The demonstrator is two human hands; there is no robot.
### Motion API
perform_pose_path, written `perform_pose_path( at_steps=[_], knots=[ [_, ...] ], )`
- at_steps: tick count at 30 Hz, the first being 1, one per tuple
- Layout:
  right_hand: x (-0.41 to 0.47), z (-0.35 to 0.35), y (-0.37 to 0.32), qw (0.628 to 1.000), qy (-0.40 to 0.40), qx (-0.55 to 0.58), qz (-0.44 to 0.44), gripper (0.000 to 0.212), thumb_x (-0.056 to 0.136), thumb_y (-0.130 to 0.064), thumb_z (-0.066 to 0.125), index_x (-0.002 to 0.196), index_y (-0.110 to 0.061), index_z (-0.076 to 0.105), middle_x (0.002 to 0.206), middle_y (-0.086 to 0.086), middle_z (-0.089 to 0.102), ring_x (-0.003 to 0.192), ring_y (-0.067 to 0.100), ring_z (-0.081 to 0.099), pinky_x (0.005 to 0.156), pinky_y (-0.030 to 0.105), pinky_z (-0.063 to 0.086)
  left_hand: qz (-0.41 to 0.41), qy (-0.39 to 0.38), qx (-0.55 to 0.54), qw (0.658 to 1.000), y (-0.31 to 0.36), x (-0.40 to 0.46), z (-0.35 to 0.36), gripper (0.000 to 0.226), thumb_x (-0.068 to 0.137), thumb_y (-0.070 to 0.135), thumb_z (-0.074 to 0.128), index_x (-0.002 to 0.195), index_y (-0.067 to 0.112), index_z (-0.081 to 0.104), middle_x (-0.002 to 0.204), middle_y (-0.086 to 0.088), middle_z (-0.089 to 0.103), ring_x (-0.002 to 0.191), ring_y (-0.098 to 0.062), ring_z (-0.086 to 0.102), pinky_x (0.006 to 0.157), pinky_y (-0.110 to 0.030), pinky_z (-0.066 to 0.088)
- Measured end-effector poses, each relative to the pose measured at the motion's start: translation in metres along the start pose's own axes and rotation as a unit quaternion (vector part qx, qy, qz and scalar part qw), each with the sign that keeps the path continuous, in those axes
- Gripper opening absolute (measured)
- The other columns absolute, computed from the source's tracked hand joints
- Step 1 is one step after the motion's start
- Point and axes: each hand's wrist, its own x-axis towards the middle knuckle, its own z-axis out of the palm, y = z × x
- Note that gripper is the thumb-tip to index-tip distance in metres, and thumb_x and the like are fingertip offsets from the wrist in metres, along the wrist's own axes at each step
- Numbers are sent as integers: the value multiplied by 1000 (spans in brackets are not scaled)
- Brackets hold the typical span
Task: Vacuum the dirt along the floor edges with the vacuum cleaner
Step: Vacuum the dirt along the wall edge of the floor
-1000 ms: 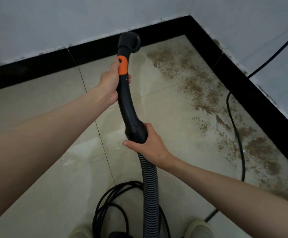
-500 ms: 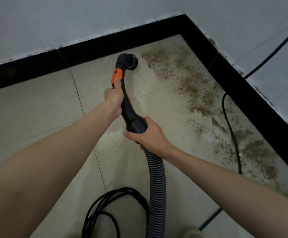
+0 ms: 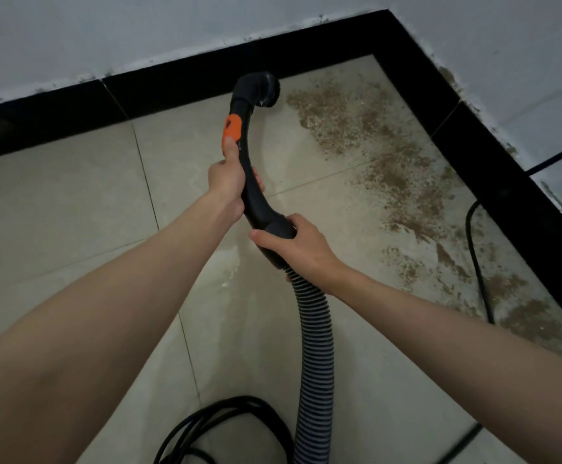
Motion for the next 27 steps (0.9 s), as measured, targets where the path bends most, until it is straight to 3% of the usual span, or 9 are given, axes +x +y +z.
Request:
perform_pose_path(
  at_steps=[2, 6, 9, 15, 19, 27],
  knots=[
    [10, 2, 2, 996, 44, -64, -32, 41, 73, -57, 71, 98, -30, 52, 86, -15, 60, 76, 4, 62, 65, 28, 55, -3, 18, -20, 1000, -2, 11, -1, 51, 96, 54, 41, 81, 7, 53, 53, -1, 53, 43, -16, 52, 53, -26, 49],
    [31, -3, 0, 994, 54, -90, -42, 41, 64, -64, 62, 91, -34, 55, 83, -11, 65, 72, 16, 67, 68, 40, 60, -12, 27, -21, 999, 0, 30, 6, 52, 96, 55, 40, 79, 8, 53, 51, -1, 52, 42, -16, 52, 50, -25, 48],
    [47, -12, -1, 993, 52, -94, -50, 36, 64, -64, 63, 87, -36, 58, 82, -9, 67, 67, 16, 66, 64, 39, 60, -30, 34, -19, 999, 2, 44, 14, 52, 96, 55, 39, 82, 7, 53, 57, -4, 55, 47, -17, 54, 52, -26, 49],
    [73, -46, 11, 991, 53, -101, -64, 36, 75, -51, 74, 102, -28, 66, 84, -8, 67, 69, 13, 63, 59, 30, 53, -46, 8, -26, 999, -2, 61, 40, 48, 98, 51, 36, 83, 8, 51, 66, -6, 57, 57, -19, 56, 62, -31, 53],
    [80, -66, 22, 994, 71, -61, -56, 24, 74, -46, 76, 91, -33, 65, 79, -8, 67, 59, 7, 63, 47, 22, 50, -61, -51, 4, 997, -1, 67, 62, 47, 99, 48, 34, 100, 4, 49, 80, -8, 56, 66, -21, 58, 64, -33, 52],
    [93, -98, 19, 995, 85, 36, -45, 17, 78, -37, 78, 82, -25, 67, 68, -3, 66, 48, 11, 60, 41, 25, 49, -61, -86, 52, 993, 16, 71, 110, 54, 100, 45, 38, 135, 5, 40, 92, -10, 57, 70, -20, 58, 58, -31, 49]
  ],
)
